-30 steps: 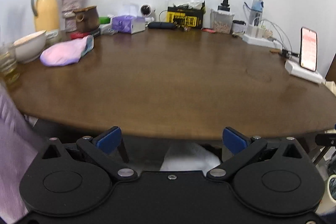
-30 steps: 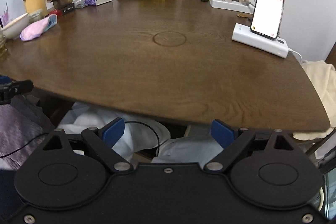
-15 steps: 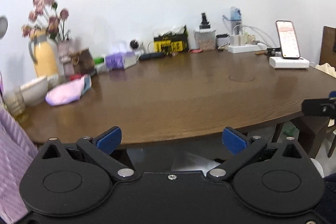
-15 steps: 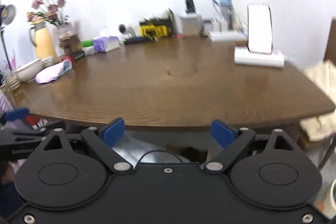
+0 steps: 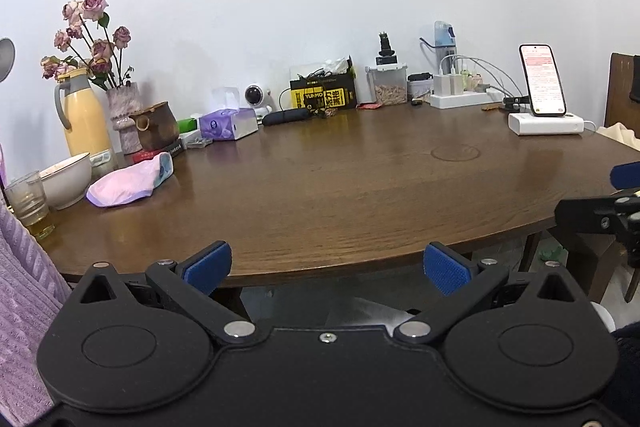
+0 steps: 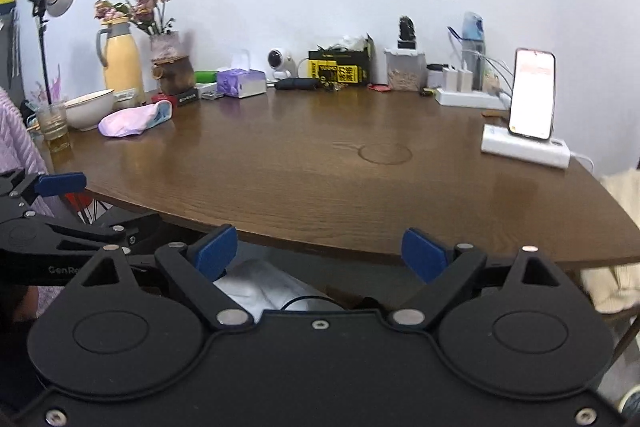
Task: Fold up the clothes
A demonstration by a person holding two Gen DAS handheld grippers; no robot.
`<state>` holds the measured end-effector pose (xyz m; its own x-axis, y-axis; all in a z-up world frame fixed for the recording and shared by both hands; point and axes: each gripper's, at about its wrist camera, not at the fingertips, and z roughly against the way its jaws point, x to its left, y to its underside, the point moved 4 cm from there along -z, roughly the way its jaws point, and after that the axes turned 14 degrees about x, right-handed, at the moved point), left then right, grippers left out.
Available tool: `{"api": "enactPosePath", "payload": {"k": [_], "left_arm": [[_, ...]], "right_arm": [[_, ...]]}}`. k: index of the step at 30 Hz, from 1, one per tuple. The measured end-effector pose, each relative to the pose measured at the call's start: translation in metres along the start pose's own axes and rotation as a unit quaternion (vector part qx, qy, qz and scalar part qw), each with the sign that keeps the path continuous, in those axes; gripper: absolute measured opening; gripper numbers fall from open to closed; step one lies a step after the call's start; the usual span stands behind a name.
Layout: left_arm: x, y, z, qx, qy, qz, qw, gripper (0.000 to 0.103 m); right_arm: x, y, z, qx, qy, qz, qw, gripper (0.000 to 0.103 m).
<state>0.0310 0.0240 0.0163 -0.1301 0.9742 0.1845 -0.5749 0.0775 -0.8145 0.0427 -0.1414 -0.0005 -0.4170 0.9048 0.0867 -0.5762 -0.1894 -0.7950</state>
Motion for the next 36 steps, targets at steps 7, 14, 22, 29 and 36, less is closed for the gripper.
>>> {"api": "enactPosePath", "payload": {"k": [7, 14, 22, 29, 36], "left_arm": [[-0.002, -0.001, 0.005, -0.013, 0.011, -0.003, 0.9998, 0.103], [-0.002, -0.002, 0.001, -0.003, 0.023, -0.005, 0.9997, 0.103], [0.000, -0.003, 0.000, -0.001, 0.021, -0.004, 0.9998, 0.103], [0.002, -0.003, 0.004, -0.007, 0.021, -0.001, 0.9997, 0.103], [0.002, -0.004, 0.001, -0.002, 0.021, -0.001, 0.9998, 0.103]], "right_arm": [[0.001, -0.001, -0.001, 0.005, -0.004, 0.003, 1.000, 0.093], [0.005, -0.002, -0.008, 0.020, -0.011, 0.013, 1.000, 0.093], [0.001, -0.002, -0.018, 0.039, -0.004, 0.001, 0.999, 0.093], [0.008, -0.003, -0.021, 0.044, -0.003, 0.018, 0.999, 0.093], [0.004, -0.003, -0.026, 0.053, -0.005, 0.020, 0.998, 0.093]]}}
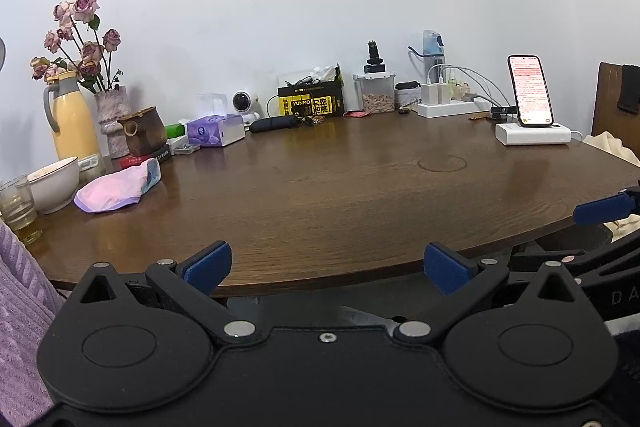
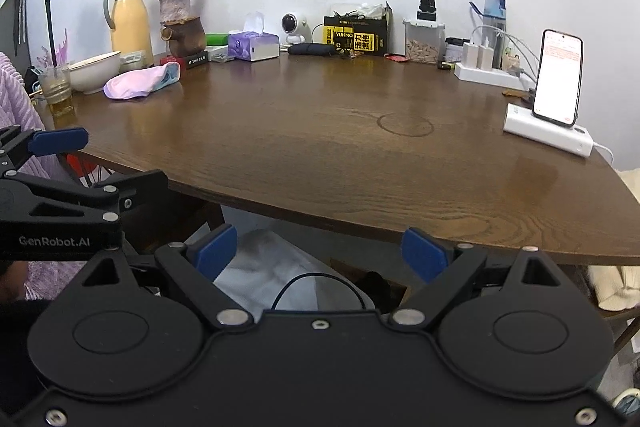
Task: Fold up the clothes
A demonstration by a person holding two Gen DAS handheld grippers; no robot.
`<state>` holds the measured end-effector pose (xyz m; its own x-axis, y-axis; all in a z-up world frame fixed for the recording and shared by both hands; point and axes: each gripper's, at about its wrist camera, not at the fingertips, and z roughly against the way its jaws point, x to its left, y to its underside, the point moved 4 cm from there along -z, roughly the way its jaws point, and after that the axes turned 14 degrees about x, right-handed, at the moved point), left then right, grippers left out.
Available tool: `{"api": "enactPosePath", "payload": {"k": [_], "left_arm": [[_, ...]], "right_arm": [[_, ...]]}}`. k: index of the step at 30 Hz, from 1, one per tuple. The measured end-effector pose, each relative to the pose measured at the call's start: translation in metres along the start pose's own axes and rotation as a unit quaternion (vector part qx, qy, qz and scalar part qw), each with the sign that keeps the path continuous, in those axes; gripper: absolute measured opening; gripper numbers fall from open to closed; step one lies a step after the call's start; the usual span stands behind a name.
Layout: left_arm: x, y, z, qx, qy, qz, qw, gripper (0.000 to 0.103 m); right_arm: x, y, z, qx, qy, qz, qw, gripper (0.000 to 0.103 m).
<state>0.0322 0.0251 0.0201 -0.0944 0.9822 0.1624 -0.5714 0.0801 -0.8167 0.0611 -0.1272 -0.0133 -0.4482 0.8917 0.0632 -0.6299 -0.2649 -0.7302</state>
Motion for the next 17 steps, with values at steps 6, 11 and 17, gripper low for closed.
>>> {"api": "enactPosePath", "payload": {"k": [6, 11, 17], "left_arm": [[-0.0001, 0.0007, -0.0004, 0.004, 0.001, -0.001, 1.0000, 0.103], [0.0002, 0.0007, -0.0003, 0.005, 0.002, -0.002, 1.0000, 0.103], [0.0002, 0.0012, -0.0003, 0.005, 0.001, -0.002, 1.0000, 0.103]], "right_arm": [[0.0000, 0.0000, -0.0024, 0.004, 0.002, 0.000, 1.000, 0.093], [0.0000, -0.0006, -0.0028, 0.003, 0.002, 0.000, 1.000, 0.093], [0.0005, -0.0013, -0.0039, 0.005, 0.000, 0.000, 1.000, 0.093]]}}
